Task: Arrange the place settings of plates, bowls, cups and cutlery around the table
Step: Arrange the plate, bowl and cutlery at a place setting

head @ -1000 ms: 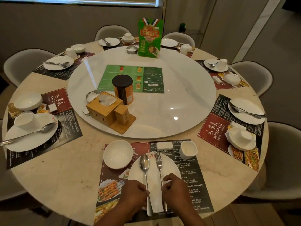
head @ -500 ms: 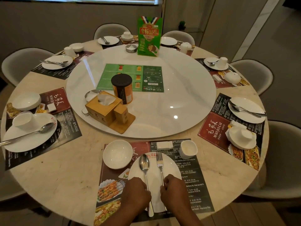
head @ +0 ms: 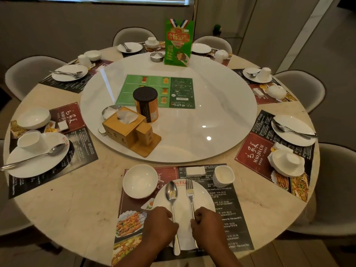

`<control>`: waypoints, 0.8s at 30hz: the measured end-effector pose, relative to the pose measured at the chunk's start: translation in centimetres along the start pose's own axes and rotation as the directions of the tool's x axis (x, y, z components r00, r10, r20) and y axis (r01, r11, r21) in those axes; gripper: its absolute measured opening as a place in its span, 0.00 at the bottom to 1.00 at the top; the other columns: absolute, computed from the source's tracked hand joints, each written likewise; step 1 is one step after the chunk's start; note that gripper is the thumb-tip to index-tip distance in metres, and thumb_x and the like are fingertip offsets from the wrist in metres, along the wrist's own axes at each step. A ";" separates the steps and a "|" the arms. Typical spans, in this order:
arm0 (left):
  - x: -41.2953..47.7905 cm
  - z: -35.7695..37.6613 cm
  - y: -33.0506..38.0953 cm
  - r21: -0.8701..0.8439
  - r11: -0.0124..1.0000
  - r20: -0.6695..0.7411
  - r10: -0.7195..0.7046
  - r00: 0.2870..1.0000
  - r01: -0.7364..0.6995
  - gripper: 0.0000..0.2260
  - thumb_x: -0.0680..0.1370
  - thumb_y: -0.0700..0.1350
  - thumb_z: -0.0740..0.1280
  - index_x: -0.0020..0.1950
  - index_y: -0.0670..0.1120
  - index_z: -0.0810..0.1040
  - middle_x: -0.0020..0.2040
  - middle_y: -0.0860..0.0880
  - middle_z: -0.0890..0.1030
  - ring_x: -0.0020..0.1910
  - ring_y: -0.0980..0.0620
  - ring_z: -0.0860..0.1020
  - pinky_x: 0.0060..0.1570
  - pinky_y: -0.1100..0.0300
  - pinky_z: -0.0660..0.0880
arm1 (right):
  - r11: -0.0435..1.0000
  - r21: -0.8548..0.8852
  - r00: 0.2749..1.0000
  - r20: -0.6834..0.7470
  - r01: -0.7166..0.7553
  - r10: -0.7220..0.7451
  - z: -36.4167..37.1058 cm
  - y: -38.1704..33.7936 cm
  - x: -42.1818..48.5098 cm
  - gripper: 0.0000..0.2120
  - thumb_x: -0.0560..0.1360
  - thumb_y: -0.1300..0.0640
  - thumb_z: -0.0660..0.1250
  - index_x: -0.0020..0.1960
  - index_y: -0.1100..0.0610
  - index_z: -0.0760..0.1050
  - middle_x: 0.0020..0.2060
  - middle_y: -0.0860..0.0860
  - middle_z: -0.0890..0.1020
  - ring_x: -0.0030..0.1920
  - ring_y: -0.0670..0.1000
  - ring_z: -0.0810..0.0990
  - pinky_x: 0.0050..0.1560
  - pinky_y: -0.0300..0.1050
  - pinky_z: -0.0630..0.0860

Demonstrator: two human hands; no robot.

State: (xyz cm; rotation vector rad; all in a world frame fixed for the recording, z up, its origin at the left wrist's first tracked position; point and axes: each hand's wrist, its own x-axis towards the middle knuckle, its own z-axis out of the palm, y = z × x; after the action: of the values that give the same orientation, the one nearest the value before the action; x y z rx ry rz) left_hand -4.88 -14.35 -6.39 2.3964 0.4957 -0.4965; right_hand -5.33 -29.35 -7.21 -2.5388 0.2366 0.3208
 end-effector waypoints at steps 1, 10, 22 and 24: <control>0.0 0.0 0.0 -0.002 1.000 0.004 -0.001 1.000 0.001 0.17 0.70 0.50 0.75 0.57 0.50 0.82 0.55 0.52 0.82 0.52 0.56 0.78 0.50 0.65 0.73 | 1.000 0.002 1.000 -0.003 -0.003 0.003 0.0 0.0 0.0 0.05 0.73 0.52 0.69 0.40 0.49 0.75 0.36 0.46 0.81 0.40 0.47 0.79 0.40 0.37 0.73; 0.3 0.2 -0.3 -0.027 1.000 -0.015 -0.003 1.000 0.003 0.16 0.71 0.49 0.75 0.58 0.49 0.82 0.55 0.52 0.82 0.51 0.56 0.79 0.48 0.65 0.73 | 1.000 0.006 1.000 -0.002 -0.007 0.007 0.0 -0.1 0.0 0.05 0.73 0.52 0.70 0.40 0.53 0.78 0.35 0.47 0.80 0.38 0.47 0.79 0.43 0.43 0.78; 0.1 0.1 -0.5 -0.063 0.998 -0.046 0.013 0.999 -0.016 0.17 0.71 0.52 0.74 0.59 0.49 0.81 0.55 0.52 0.82 0.51 0.56 0.78 0.49 0.65 0.72 | 0.999 0.051 1.000 0.018 -0.014 0.013 0.0 0.2 0.1 0.04 0.73 0.52 0.69 0.43 0.52 0.79 0.36 0.47 0.81 0.40 0.48 0.80 0.45 0.43 0.78; 0.0 -0.3 -0.7 -0.070 0.997 -0.054 0.032 0.998 -0.036 0.17 0.71 0.53 0.74 0.57 0.50 0.81 0.52 0.53 0.83 0.50 0.57 0.79 0.51 0.64 0.75 | 0.997 0.073 1.000 -0.023 -0.005 0.007 -0.2 0.5 0.1 0.06 0.74 0.52 0.69 0.49 0.53 0.80 0.40 0.47 0.82 0.43 0.47 0.80 0.47 0.40 0.77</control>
State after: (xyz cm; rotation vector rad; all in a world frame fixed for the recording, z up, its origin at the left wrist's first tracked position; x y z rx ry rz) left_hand -5.12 -13.65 -6.57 2.3512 0.4870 -0.3954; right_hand -5.31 -29.93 -7.31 -2.4712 0.2606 0.2801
